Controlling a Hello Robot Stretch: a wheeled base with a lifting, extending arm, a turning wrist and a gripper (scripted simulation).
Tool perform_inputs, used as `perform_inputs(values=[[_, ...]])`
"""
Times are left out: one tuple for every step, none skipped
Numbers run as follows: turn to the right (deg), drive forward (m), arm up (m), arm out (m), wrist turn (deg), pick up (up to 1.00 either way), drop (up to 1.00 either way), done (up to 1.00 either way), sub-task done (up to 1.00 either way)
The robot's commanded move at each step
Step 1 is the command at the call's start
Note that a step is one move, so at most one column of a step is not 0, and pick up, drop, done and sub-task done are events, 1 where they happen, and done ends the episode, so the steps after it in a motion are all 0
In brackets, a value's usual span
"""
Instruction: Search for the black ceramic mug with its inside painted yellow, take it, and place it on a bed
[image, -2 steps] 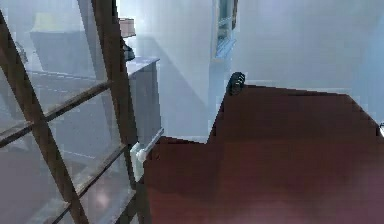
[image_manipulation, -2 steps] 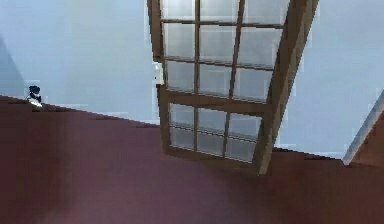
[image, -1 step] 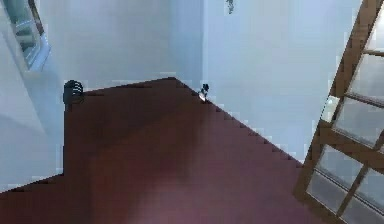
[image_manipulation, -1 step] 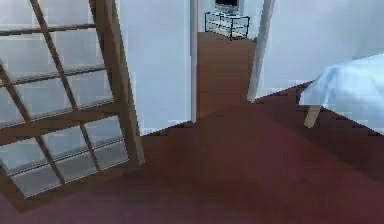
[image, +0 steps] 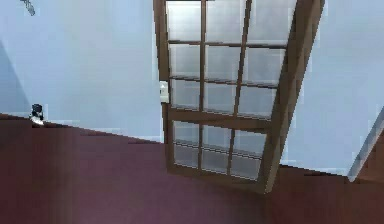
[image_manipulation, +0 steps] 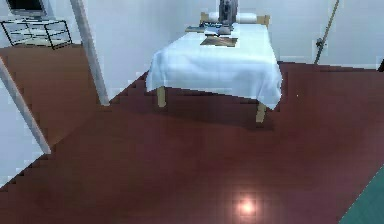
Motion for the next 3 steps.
perform_inputs(values=[[15.0, 0.0, 0.0, 0.0, 0.0, 0.0, 0.0, 0.0, 0.0], [0.0, 0.1, 0.0, 0.0, 0.0, 0.0, 0.0, 0.0, 0.0], [-45.0, 0.0, 0.0, 0.0, 0.0, 0.0, 0.0, 0.0, 0.0]])
